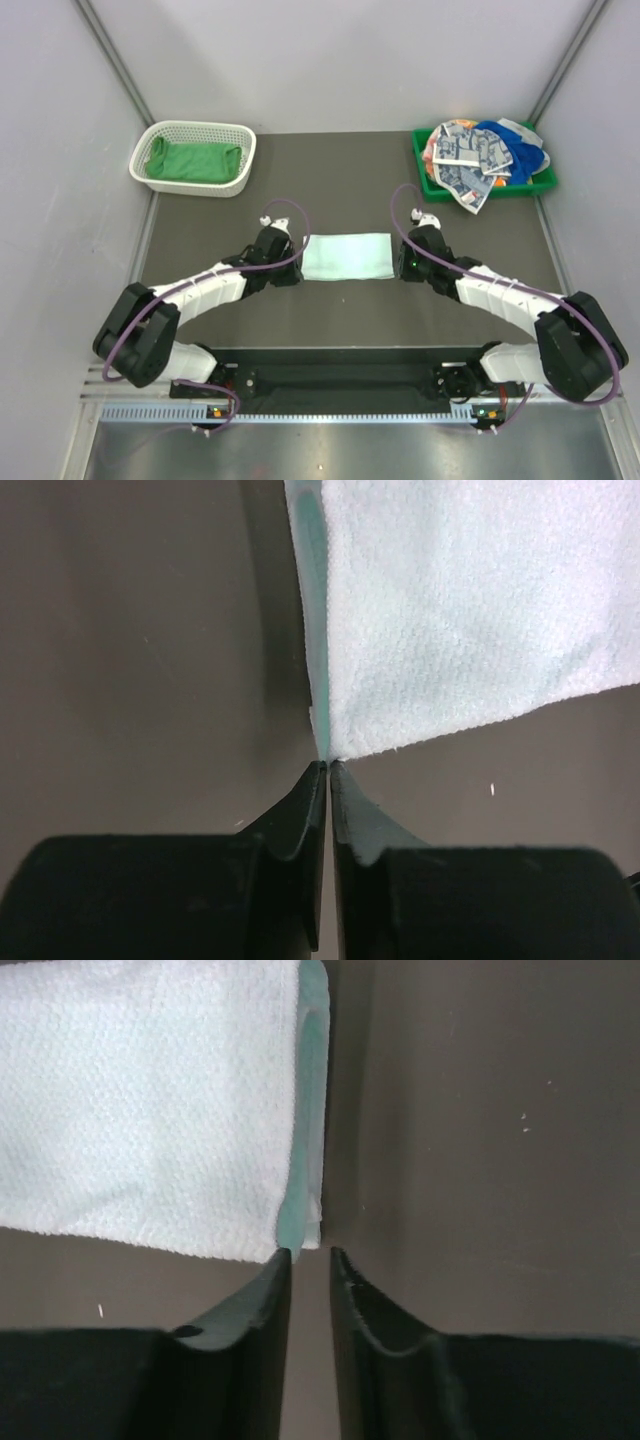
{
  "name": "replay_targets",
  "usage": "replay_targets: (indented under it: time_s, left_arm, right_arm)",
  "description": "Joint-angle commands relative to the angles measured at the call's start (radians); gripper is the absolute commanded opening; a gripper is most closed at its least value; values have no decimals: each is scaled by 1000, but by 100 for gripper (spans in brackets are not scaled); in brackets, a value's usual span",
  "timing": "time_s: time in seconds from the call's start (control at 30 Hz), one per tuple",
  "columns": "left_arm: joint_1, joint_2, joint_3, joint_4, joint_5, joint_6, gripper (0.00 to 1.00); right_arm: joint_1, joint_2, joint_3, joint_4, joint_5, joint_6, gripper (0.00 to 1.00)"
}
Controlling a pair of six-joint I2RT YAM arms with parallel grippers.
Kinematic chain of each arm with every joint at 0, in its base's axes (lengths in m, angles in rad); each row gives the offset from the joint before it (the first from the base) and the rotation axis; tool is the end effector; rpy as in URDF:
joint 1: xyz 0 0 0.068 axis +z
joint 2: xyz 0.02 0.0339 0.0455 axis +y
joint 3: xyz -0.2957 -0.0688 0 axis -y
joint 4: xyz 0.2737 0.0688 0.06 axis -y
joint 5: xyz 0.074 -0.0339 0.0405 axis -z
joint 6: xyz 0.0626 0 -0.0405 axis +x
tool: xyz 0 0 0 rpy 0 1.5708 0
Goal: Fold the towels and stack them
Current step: Fold the towel
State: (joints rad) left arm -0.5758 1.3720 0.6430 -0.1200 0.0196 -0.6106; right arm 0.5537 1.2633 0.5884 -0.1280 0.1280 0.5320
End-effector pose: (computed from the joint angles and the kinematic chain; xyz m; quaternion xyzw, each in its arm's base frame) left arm 0.2476 -0.1622 0.1633 -0.0128 0.9355 -0.2050 0.2876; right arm 0.2391 0.1384 0.1733 0.0139 0.9255 0.1423 0.3507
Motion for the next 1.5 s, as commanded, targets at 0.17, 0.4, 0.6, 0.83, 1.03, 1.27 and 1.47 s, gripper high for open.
replay_targets:
  time_s: [0.17, 0.4, 0.6, 0.83, 1.03, 1.27, 1.47]
  left_arm:
    - [-1, -88, 93, -79, -6, 20, 30]
    - [-1, -87, 179, -122, -76, 46, 28]
    - [1, 97, 268, -63, 31, 41, 27]
    - [16, 254, 271, -56, -3, 29, 24]
    - [21, 302, 245, -58, -10, 34, 24]
    - [36, 224, 294, -113, -64, 46, 39]
    - [83, 228, 310, -129, -27, 45, 52]
  right_arm:
    - [14, -74, 56, -39, 22, -7, 36]
    - [98, -82, 181, -121, 78, -7, 30]
    - [147, 71, 268, -58, 75, -4, 29]
    - [103, 237, 187, 53, 50, 11, 28]
    - [74, 272, 116, 99, 25, 19, 27]
    - [66, 257, 122, 84, 24, 8, 27]
    - [68, 257, 119, 88, 21, 8, 27]
